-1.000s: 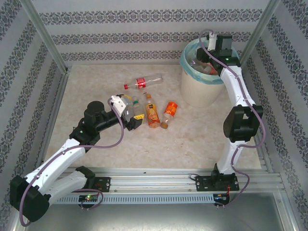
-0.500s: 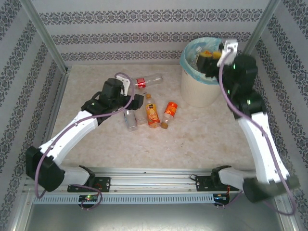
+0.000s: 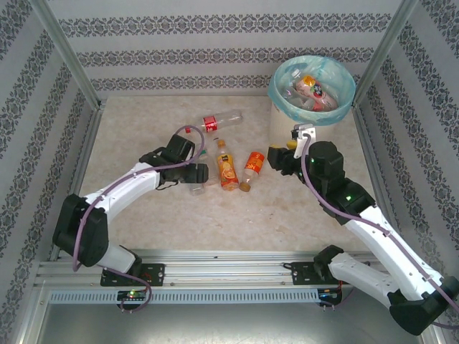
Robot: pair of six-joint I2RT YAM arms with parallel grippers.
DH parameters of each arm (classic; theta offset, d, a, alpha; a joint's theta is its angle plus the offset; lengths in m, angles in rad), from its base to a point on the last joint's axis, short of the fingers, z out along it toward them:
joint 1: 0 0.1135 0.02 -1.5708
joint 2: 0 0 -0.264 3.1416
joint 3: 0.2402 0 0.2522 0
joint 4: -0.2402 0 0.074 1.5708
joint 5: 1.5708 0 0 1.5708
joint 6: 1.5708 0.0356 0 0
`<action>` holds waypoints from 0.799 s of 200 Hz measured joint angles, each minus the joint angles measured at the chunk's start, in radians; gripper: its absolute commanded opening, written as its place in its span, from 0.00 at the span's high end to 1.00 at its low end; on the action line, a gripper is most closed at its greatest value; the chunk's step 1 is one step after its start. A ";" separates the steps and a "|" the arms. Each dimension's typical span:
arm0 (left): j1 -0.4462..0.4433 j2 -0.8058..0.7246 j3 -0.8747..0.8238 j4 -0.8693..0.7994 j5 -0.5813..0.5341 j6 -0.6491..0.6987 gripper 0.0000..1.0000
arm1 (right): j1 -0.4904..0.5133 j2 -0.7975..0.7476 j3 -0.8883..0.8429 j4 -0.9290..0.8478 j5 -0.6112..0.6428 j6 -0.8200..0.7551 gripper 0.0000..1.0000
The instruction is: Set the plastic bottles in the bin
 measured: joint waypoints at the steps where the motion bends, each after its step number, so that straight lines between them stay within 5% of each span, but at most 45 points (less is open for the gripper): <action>1: 0.000 0.001 -0.001 0.000 0.000 -0.001 0.12 | 0.001 0.000 0.000 0.000 0.000 0.001 0.41; 79: 0.001 0.094 -0.056 0.069 0.026 -0.045 0.15 | 0.013 0.052 0.003 0.028 0.004 0.025 0.38; 160: 0.027 0.126 -0.081 0.087 0.037 -0.032 0.32 | 0.023 0.056 0.002 0.031 0.003 0.064 0.37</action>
